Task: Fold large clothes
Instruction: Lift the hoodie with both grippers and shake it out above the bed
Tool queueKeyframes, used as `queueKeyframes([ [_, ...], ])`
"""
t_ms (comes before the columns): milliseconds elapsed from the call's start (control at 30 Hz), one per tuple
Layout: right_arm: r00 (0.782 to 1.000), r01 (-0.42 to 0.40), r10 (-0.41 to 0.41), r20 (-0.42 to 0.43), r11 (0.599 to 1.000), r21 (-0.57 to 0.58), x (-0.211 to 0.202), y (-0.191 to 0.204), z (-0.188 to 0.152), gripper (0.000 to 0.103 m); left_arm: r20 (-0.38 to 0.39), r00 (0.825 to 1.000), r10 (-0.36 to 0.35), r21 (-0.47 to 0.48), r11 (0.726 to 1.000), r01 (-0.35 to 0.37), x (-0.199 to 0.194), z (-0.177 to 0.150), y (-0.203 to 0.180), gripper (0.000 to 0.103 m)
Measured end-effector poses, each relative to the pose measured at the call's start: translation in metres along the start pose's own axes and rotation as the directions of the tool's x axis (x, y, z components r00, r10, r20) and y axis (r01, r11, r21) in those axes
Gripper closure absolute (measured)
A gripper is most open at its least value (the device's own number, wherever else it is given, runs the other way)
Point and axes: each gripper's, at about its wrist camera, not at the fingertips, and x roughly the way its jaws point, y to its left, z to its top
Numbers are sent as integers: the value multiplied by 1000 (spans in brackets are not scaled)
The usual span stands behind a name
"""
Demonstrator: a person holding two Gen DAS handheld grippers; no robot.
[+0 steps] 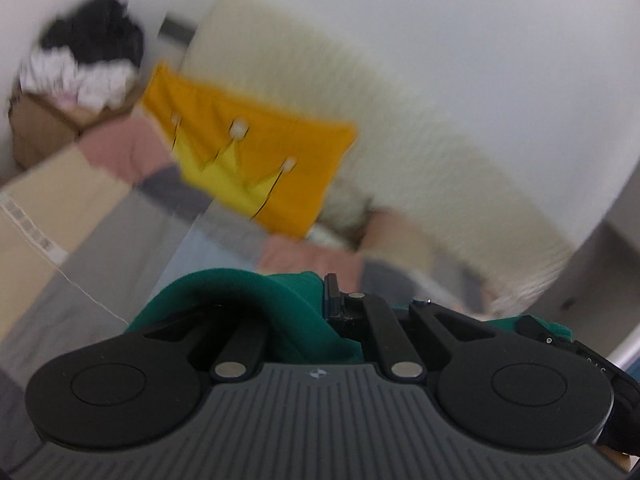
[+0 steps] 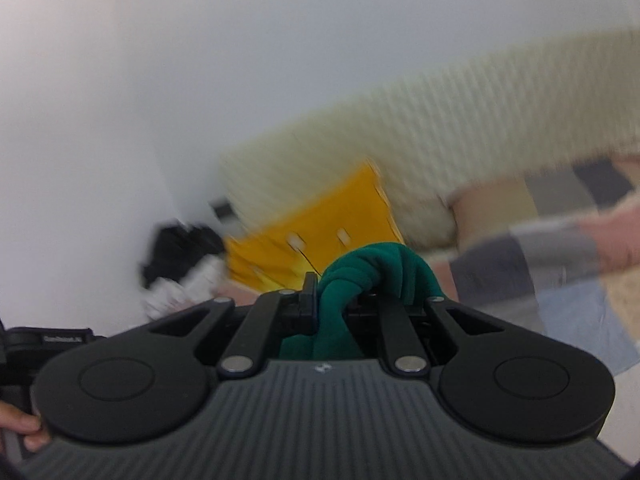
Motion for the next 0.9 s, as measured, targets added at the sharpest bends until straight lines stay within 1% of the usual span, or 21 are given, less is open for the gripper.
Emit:
queueKeyframes([
  [33,999,17,-16,-28,1000,2,22,-1,-15,90,-31,999,12,-15,1000,-12,42,-1,18,98],
  [67,998,27,-27,-50,1000,3,31,-2,-25,90,-70,997,26,-27,999,-28,81,-2,37,98],
  [100,997,35,-35,-73,999,5,47,-2,-30,90,-97,995,36,-35,999,-39,111,-8,51,98],
  [167,993,48,-47,-111,999,7,84,-19,-61,90,-149,988,46,-55,997,-55,179,-17,86,98],
  [200,989,59,-58,-135,998,7,96,-24,-78,90,-182,982,52,-67,996,-65,208,-24,102,98],
  [233,985,69,-67,-157,998,8,98,-26,-93,90,-209,976,57,-73,995,-74,233,-30,115,98],
  [333,971,97,-91,-220,995,16,124,-43,-118,89,-274,958,86,-50,993,-103,292,-46,147,98],
  [367,966,105,-97,-240,994,19,129,-47,-124,89,-294,951,96,-44,993,-113,289,-56,146,98],
  [400,958,115,-105,-265,993,22,135,-51,-131,89,-313,944,104,-42,991,-123,300,-60,152,98],
  [500,944,134,-117,-309,990,33,159,-65,-155,88,-350,929,121,-23,990,-138,311,-72,160,98],
  [567,932,151,-128,-340,988,41,160,-68,-160,88,-360,924,128,-1,990,-138,315,-78,161,97],
  [633,930,154,-128,-343,987,50,161,-70,-163,88,-366,919,144,14,989,-149,323,-79,161,96],
  [667,930,155,-130,-345,987,46,161,-69,-163,88,-371,916,151,18,988,-155,315,-80,154,96],
  [700,926,156,-133,-353,987,38,164,-69,-163,88,-379,912,155,16,987,-161,317,-78,154,96],
  [733,923,157,-135,-361,987,34,168,-69,-164,87,-384,910,157,15,986,-164,312,-77,150,95],
  [767,919,161,-136,-369,986,38,171,-70,-164,87,-384,909,161,23,986,-165,304,-76,146,94],
  [900,908,172,-132,-398,983,67,175,-70,-162,84,-372,910,183,87,983,-162,295,-72,133,94],
])
